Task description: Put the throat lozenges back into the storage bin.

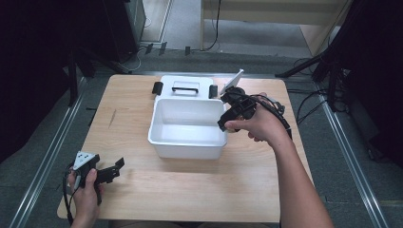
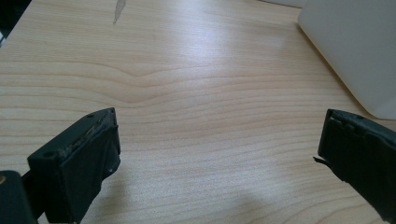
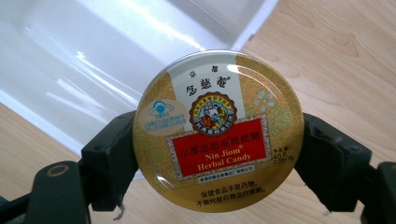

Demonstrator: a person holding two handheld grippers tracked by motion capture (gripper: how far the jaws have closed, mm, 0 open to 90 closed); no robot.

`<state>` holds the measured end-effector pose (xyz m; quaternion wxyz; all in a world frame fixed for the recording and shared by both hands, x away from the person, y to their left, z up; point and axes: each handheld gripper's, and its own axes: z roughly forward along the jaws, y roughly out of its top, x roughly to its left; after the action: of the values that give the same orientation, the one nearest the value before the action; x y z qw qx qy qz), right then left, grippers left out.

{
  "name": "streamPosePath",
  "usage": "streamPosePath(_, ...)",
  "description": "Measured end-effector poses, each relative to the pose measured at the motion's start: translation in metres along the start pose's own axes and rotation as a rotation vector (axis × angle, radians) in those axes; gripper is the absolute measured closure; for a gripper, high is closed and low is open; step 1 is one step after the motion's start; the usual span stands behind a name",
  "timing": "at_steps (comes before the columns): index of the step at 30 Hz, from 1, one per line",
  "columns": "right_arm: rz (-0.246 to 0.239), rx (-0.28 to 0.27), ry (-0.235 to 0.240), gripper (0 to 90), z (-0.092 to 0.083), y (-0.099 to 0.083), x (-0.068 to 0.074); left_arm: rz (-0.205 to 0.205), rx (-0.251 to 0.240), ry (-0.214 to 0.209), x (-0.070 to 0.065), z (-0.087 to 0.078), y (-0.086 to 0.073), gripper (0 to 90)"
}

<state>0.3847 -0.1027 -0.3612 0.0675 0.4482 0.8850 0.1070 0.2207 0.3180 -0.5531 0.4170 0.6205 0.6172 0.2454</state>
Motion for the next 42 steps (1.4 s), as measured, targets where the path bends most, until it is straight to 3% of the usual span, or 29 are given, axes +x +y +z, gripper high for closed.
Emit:
streamPosePath(14, -0.082, -0.008, 0.002, 20.6, 0.005, 0.018, 0.027, -0.001, 0.001, -0.002, 0.000, 0.000, 0.000, 0.0)
streamPosePath(16, -0.144, -0.017, -0.008, 20.6, 0.008, 0.021, 0.034, 0.000, -0.001, -0.002, 0.000, 0.000, 0.000, 0.0)
streamPosePath(18, -0.158, -0.013, -0.010, 20.6, 0.009, 0.021, 0.037, 0.000, 0.000, -0.002, 0.000, 0.000, 0.000, 0.0)
streamPosePath(21, -0.250, -0.016, -0.016, 20.6, 0.013, 0.022, 0.042, -0.001, 0.000, -0.003, 0.000, 0.000, 0.000, 0.0)
streamPosePath(22, -0.311, -0.028, -0.030, 20.6, 0.017, 0.022, 0.045, 0.000, 0.000, -0.003, 0.000, 0.000, 0.000, 0.0)
streamPosePath(23, -0.311, -0.028, -0.030, 20.6, 0.017, 0.022, 0.045, 0.000, 0.000, -0.003, 0.000, 0.000, 0.000, 0.0)
streamPosePath(29, -0.436, -0.018, -0.036, 20.6, 0.029, 0.023, 0.047, -0.001, 0.000, -0.004, 0.000, 0.000, 0.000, 0.0)
streamPosePath(36, -0.506, 0.003, -0.047, 20.6, 0.043, 0.022, 0.049, -0.001, -0.002, -0.004, 0.000, 0.000, 0.000, 0.0)
streamPosePath(42, -0.497, 0.010, -0.040, 20.6, 0.055, 0.022, 0.045, 0.000, -0.003, -0.004, 0.000, 0.000, 0.000, 0.0)
